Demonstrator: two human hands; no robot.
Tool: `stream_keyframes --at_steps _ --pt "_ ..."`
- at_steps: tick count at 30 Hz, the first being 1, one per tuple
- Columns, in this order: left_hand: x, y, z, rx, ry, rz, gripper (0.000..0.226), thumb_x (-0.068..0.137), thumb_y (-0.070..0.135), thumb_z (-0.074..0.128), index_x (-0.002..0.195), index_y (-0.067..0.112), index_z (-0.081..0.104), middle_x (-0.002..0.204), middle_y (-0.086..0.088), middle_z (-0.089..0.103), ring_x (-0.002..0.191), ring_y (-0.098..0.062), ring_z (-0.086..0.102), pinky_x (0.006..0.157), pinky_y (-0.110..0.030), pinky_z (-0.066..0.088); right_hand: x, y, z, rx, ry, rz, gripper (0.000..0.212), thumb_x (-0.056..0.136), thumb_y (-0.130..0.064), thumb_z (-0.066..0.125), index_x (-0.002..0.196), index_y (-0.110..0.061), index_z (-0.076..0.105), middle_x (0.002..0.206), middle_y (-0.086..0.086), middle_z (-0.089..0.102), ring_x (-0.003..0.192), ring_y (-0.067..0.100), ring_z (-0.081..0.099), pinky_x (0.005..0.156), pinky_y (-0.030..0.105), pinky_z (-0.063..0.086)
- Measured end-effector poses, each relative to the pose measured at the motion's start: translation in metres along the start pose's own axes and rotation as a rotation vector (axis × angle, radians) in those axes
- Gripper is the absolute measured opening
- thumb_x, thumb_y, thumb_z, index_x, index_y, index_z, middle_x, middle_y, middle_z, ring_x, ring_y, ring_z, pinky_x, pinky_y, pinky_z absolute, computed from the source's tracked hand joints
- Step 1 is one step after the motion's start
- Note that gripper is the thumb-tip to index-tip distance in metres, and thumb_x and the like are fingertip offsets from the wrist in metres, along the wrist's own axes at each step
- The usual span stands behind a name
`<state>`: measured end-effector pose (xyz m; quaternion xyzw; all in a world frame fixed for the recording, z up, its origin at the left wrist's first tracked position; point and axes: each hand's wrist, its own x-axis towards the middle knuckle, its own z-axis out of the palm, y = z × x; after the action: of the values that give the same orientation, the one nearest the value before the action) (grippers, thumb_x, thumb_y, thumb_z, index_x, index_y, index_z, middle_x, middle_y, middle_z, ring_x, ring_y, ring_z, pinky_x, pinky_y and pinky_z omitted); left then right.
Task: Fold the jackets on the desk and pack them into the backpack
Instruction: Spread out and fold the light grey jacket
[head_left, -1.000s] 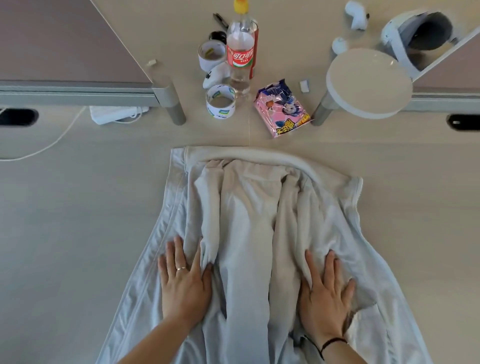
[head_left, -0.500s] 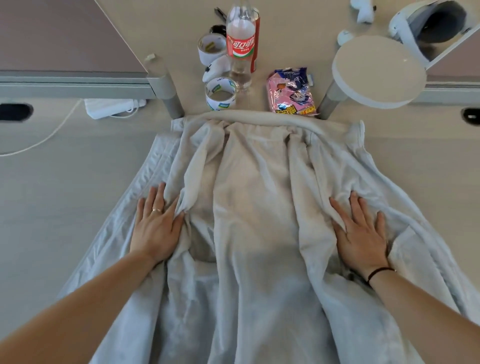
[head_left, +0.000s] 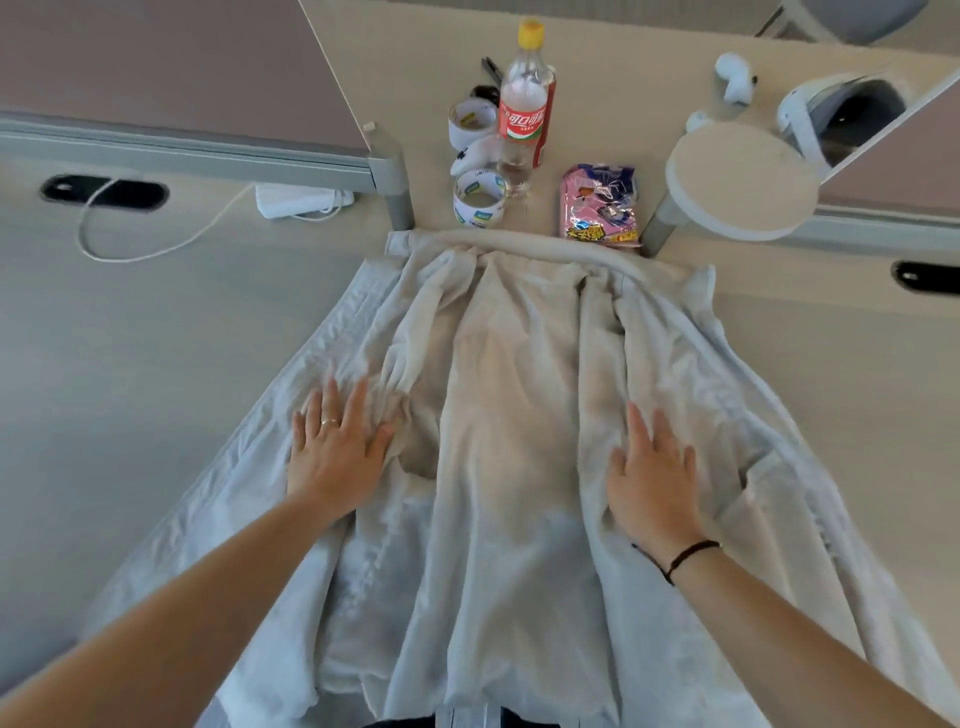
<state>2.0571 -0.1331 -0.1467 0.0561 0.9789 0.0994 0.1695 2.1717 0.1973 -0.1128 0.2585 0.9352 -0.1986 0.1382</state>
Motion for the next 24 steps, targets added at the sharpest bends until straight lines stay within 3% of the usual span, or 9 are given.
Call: stream_keyframes --at_steps 2,4,7,12,15,18,21,24 --pt "-0.034 -0.002 -0.003 -0.048 -0.007 -0.044 0.072 0.1 0.06 0.029 0.16 0.033 0.0 0.168 -0.008 -0.007 0.154 -0.026 -0.009 0.125 -0.048 -0.003 -0.046 -0.037 0.008 -0.038 -0.006 -0.264 0.06 0.106 -0.036 0.03 0.16 -0.028 0.005 0.168 0.009 0.001 0.155 0.026 0.001 0.124 0.049 -0.002" --pt "-0.063 -0.006 -0.007 -0.088 -0.008 -0.097 0.069 0.101 0.058 0.03 0.16 0.034 0.004 0.168 -0.006 -0.006 0.155 -0.027 -0.005 0.124 -0.047 -0.003 -0.072 -0.066 0.024 -0.081 -0.138 -0.405 0.061 0.107 -0.042 0.026 0.159 -0.034 -0.004 0.168 0.006 -0.01 0.155 0.026 -0.009 0.122 0.05 -0.008" --pt "-0.103 -0.021 -0.014 -0.125 0.012 -0.226 0.064 0.103 0.054 0.031 0.159 0.035 0.006 0.168 -0.008 -0.002 0.155 -0.028 -0.002 0.125 -0.046 -0.001 -0.082 -0.078 0.061 -0.148 -0.334 -0.402 0.064 0.104 -0.054 0.024 0.157 -0.04 -0.009 0.167 0.002 -0.016 0.154 0.031 -0.011 0.121 0.06 -0.001" --pt "-0.164 -0.084 -0.019 -0.169 0.032 -0.453 0.067 0.102 0.054 0.035 0.16 0.03 0.011 0.168 -0.01 0.003 0.154 -0.031 0.004 0.124 -0.048 0.011 -0.081 -0.052 0.088 -0.314 -0.37 -0.423 0.067 0.099 -0.064 0.019 0.153 -0.047 -0.016 0.165 -0.003 -0.023 0.153 0.025 -0.016 0.116 0.069 0.004" --pt "-0.188 -0.117 -0.017 -0.221 0.035 -0.536 0.071 0.101 0.046 0.045 0.159 0.024 0.012 0.166 -0.01 0.018 0.149 -0.037 0.023 0.119 -0.054 0.026 -0.08 -0.058 0.08 -0.322 -0.377 -0.396 0.065 0.1 -0.062 0.02 0.153 -0.049 -0.017 0.165 -0.006 -0.022 0.153 0.027 -0.015 0.118 0.067 0.005" --pt "-0.19 -0.138 -0.016 -0.261 0.022 -0.558 0.073 0.1 0.04 0.049 0.159 0.019 0.011 0.163 -0.011 0.024 0.146 -0.036 0.03 0.115 -0.055 0.033 -0.086 -0.083 0.076 -0.291 -0.373 -0.331 0.068 0.101 -0.048 0.032 0.157 -0.04 -0.005 0.166 0.003 -0.017 0.153 0.033 -0.007 0.121 0.058 0.012" --pt "-0.171 -0.155 -0.019 -0.233 0.032 -0.483 0.073 0.099 0.038 0.05 0.159 0.019 0.012 0.164 -0.01 0.024 0.147 -0.034 0.029 0.117 -0.051 0.03 -0.103 -0.123 0.077 -0.24 -0.315 -0.339 0.068 0.103 -0.041 0.036 0.16 -0.03 0.0 0.166 0.006 -0.012 0.154 0.029 -0.002 0.124 0.049 0.011" --pt "-0.152 -0.17 -0.024 -0.181 0.032 -0.484 0.068 0.1 0.036 0.047 0.158 0.02 0.014 0.163 -0.009 0.025 0.15 -0.032 0.021 0.123 -0.048 0.017 -0.125 -0.167 0.088 -0.213 -0.299 -0.452 0.07 0.103 -0.043 0.038 0.16 -0.026 0.002 0.167 0.006 -0.011 0.154 0.026 -0.005 0.124 0.046 0.009"
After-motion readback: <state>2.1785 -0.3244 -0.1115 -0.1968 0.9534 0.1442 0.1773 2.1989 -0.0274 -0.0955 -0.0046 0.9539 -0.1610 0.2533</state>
